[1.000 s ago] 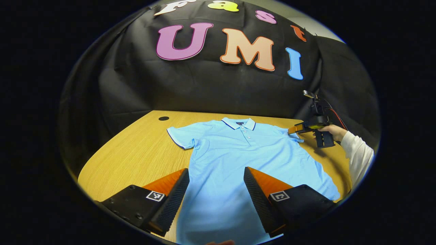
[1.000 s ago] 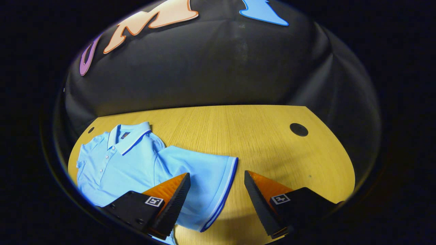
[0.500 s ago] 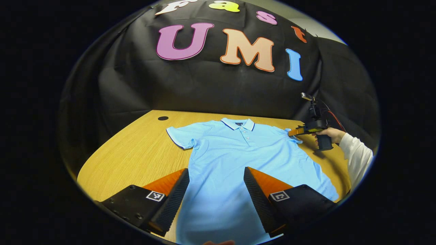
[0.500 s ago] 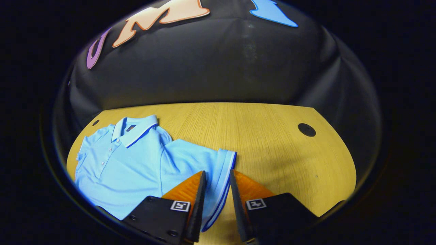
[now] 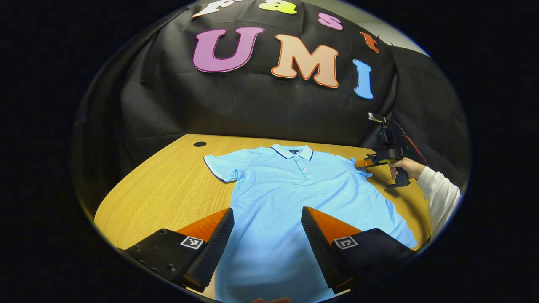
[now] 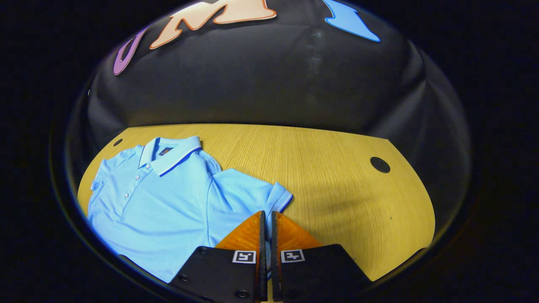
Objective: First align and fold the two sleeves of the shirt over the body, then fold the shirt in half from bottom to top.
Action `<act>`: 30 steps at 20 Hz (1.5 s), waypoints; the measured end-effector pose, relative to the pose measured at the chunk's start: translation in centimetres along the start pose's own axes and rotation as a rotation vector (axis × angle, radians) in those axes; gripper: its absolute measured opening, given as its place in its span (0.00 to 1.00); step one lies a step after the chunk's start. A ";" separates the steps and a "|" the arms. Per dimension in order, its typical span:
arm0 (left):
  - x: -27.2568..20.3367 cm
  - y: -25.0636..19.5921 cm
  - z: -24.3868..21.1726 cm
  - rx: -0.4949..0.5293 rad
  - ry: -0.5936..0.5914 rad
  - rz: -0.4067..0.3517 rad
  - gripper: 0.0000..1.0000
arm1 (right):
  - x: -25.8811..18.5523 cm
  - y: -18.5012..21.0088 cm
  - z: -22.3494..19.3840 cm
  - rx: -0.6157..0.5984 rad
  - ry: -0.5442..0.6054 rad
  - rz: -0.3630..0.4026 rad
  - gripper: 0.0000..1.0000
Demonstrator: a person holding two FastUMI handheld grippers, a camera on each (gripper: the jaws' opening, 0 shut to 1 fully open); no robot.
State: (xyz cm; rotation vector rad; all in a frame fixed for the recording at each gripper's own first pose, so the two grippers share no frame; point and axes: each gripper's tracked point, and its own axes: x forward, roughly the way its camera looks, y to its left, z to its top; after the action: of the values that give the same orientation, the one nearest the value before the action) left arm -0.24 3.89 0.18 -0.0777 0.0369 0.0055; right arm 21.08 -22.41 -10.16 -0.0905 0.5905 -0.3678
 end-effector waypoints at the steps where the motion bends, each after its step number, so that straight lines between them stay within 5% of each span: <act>1: 0.0 0.1 0.1 0.001 0.000 0.000 0.96 | -0.1 -0.3 0.2 -0.013 -0.002 -0.028 0.07; 4: -0.1 0.5 0.0 0.003 0.003 0.007 0.96 | -1.1 0.0 2.0 -0.005 -0.051 -0.062 0.05; 13: -0.2 0.4 0.3 0.007 -0.005 0.012 0.96 | -7.1 13.0 8.6 0.159 -0.224 0.248 0.04; 20: -0.6 0.4 0.4 0.008 -0.009 0.012 0.96 | -7.0 25.9 5.2 0.018 -0.146 0.366 0.04; 24: -0.5 0.8 0.4 0.003 -0.009 0.021 0.96 | -7.0 29.8 2.0 0.000 -0.067 0.442 0.04; 29: -0.3 0.4 0.1 -0.006 0.001 0.011 0.95 | -9.9 31.1 2.5 -0.044 -0.102 0.533 0.19; 30: -0.3 0.4 0.1 -0.007 0.001 0.009 0.96 | -11.6 31.5 2.6 -0.038 -0.107 0.570 0.29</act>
State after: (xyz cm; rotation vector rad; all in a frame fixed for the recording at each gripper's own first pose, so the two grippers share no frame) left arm -0.57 4.33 0.30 -0.0845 0.0386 0.0150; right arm 23.52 11.13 -7.77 0.0238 0.4924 0.2003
